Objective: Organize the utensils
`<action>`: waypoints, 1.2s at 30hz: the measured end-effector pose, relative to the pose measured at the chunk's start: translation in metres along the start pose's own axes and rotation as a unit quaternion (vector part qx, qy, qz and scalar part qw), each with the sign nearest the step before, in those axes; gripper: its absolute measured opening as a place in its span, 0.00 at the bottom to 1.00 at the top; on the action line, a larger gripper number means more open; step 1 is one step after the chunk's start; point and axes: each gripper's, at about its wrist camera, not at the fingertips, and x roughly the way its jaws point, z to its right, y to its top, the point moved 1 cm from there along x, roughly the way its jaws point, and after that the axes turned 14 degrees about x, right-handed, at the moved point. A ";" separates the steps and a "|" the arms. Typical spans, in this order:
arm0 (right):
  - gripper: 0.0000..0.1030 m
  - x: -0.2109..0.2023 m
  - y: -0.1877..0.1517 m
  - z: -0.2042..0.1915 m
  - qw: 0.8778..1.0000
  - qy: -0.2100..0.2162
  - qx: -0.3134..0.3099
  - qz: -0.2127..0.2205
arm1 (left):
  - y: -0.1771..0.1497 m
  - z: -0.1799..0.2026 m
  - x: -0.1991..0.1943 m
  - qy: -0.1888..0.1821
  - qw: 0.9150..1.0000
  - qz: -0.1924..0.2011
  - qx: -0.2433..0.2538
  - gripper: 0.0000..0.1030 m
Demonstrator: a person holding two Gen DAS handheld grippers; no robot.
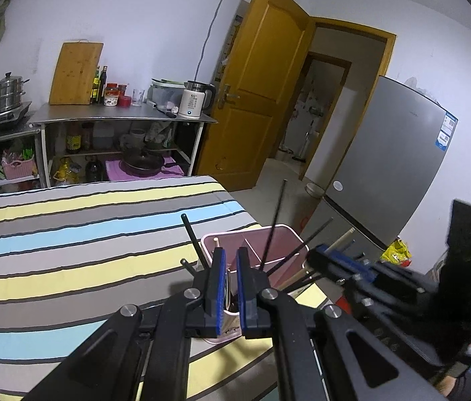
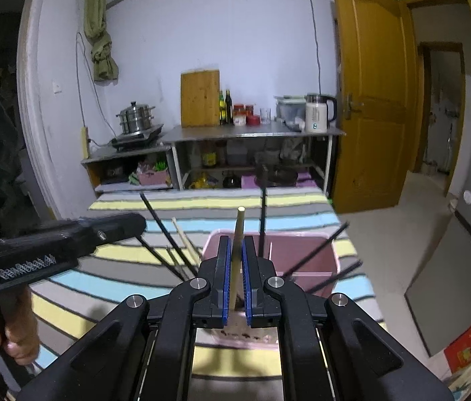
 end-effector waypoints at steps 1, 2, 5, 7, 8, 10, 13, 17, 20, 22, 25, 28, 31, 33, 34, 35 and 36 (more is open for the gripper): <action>0.06 0.003 -0.003 0.001 1.000 -0.001 0.002 -0.006 | -0.001 0.000 -0.001 0.001 1.000 -0.001 0.001 0.05; 0.07 0.006 -0.005 0.003 1.000 -0.002 0.004 -0.013 | -0.001 0.000 0.000 0.001 1.000 -0.001 0.001 0.05; 0.07 0.017 -0.013 0.009 0.999 -0.006 0.008 -0.042 | -0.003 0.000 -0.002 0.003 1.000 -0.004 0.001 0.05; 0.07 0.018 -0.015 0.013 0.999 -0.011 0.012 -0.045 | -0.005 0.000 -0.004 0.004 1.000 -0.003 -0.001 0.05; 0.09 0.016 -0.014 0.015 0.999 -0.011 0.014 -0.042 | -0.006 0.000 -0.006 0.004 1.000 -0.002 -0.003 0.05; 0.13 0.009 -0.011 0.017 0.999 -0.008 0.018 -0.034 | -0.009 0.000 -0.008 0.003 1.000 -0.001 -0.007 0.05; 0.13 0.001 -0.008 0.018 0.999 -0.005 0.019 -0.026 | -0.014 0.002 -0.013 0.003 1.000 0.000 -0.009 0.05; 0.14 -0.012 -0.008 0.018 1.000 0.004 0.026 -0.014 | -0.024 0.008 -0.020 0.005 1.000 0.000 -0.009 0.06; 0.14 -0.024 -0.012 0.020 0.999 0.011 0.036 -0.009 | -0.032 0.013 -0.024 0.008 1.000 0.000 -0.006 0.09; 0.14 -0.031 -0.017 0.022 0.999 0.014 0.040 -0.007 | -0.039 0.019 -0.028 0.012 1.000 -0.001 -0.003 0.12; 0.14 -0.038 -0.025 0.024 0.999 0.018 0.045 -0.010 | -0.048 0.026 -0.032 0.014 1.000 -0.003 0.001 0.15; 0.14 -0.046 -0.035 0.023 0.999 0.018 0.042 -0.011 | -0.060 0.037 -0.038 0.020 1.000 -0.002 0.007 0.19; 0.14 -0.052 -0.046 0.023 0.999 0.020 0.041 -0.016 | -0.072 0.046 -0.045 0.026 1.000 0.000 0.012 0.26; 0.14 -0.055 -0.053 0.020 0.999 0.017 0.040 -0.017 | -0.078 0.050 -0.049 0.029 0.999 0.001 0.016 0.29; 0.14 -0.056 -0.056 0.020 0.999 0.017 0.040 -0.018 | -0.082 0.053 -0.051 0.035 0.999 0.001 0.020 0.30; 0.14 -0.058 -0.060 0.020 0.999 0.018 0.041 -0.019 | -0.086 0.056 -0.054 0.040 0.999 0.002 0.024 0.32; 0.14 -0.059 -0.063 0.019 0.999 0.018 0.041 -0.020 | -0.089 0.058 -0.056 0.044 0.999 0.003 0.026 0.33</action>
